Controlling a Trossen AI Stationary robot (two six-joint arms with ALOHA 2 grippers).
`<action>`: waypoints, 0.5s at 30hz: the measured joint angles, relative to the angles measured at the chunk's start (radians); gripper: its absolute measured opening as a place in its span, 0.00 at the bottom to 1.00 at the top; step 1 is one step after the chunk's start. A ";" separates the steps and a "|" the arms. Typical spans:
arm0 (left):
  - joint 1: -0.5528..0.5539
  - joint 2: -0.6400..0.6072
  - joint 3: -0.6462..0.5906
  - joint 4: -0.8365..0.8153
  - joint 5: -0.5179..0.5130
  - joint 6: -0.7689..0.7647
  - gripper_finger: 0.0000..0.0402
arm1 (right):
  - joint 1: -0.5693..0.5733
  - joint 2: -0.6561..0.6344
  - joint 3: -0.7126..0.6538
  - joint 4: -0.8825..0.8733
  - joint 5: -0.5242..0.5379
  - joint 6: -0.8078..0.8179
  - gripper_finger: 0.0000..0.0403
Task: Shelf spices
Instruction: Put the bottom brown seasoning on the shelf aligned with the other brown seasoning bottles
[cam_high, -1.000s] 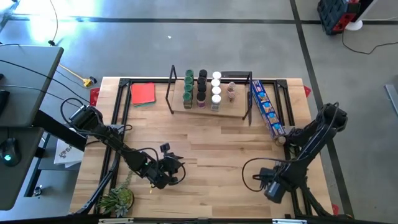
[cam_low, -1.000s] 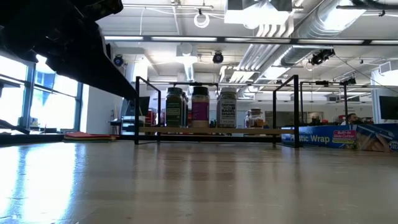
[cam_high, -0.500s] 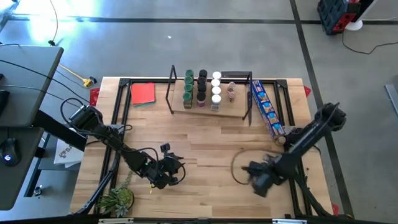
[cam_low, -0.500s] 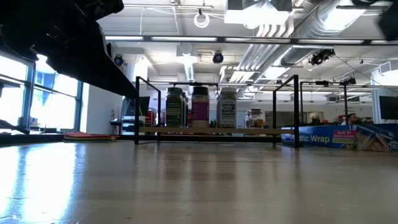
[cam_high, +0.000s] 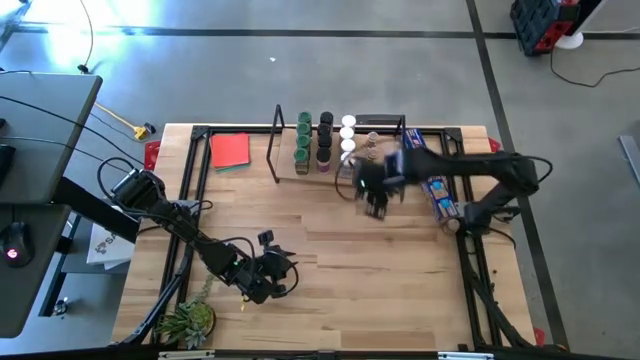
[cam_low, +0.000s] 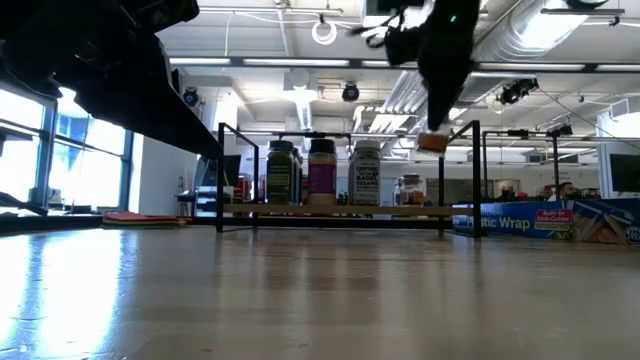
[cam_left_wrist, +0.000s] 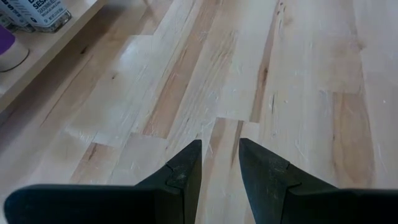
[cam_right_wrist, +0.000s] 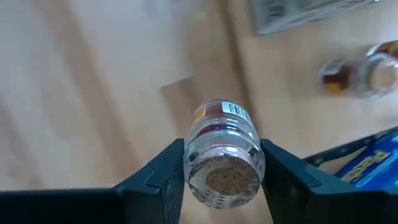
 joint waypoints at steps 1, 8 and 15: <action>0.000 0.000 0.000 0.001 0.000 0.000 0.26 | -0.033 0.016 0.000 0.007 -0.008 -0.026 0.40; 0.000 0.000 0.000 0.001 0.000 0.000 0.26 | -0.170 0.111 0.000 0.084 -0.011 -0.130 0.40; 0.000 0.000 0.000 0.000 0.000 0.000 0.26 | -0.224 0.160 0.000 0.122 -0.009 -0.166 0.49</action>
